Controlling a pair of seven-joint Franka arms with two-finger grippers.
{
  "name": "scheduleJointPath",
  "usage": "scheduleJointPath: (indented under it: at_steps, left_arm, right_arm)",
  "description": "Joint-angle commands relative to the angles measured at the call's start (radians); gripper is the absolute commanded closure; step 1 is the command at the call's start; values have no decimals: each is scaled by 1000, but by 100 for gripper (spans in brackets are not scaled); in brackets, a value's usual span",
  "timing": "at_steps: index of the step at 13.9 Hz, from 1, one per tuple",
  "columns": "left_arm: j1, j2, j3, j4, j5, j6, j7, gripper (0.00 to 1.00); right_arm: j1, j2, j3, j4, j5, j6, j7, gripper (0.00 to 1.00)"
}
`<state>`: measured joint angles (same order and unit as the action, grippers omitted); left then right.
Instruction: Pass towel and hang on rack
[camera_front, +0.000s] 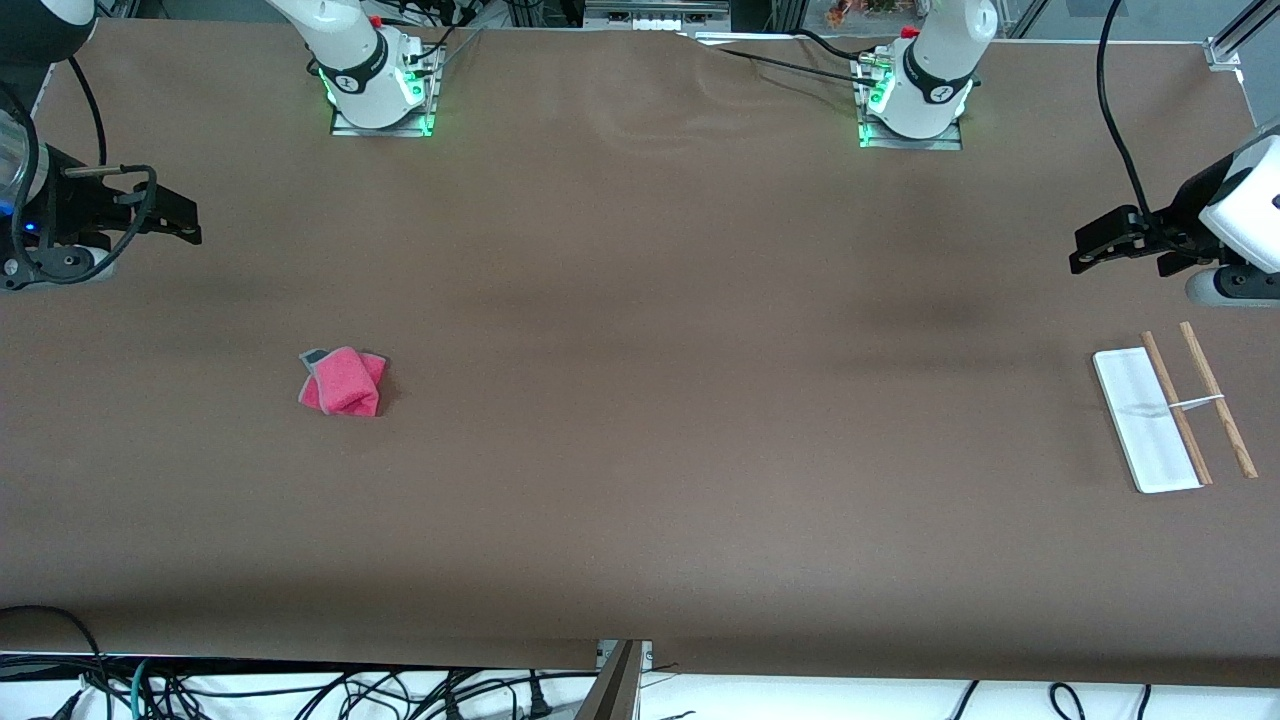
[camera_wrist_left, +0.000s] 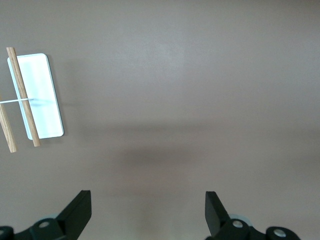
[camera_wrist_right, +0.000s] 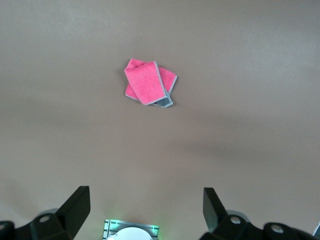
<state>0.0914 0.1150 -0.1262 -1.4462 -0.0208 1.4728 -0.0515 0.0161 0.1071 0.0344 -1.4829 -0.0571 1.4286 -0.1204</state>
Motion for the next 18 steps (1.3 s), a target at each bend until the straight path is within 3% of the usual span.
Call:
scheduleJointPath:
  at_steps: [1,18]
  left_arm:
    - [2,-5,-3,-2,-11,8,10,0]
    - [5,-6,-3,-5,-14,-6,10,0]
  right_arm:
    - [2,-7,2,-4,-13,6,-7,0]
    - [2,23,1,-5,-6,59,-8,0]
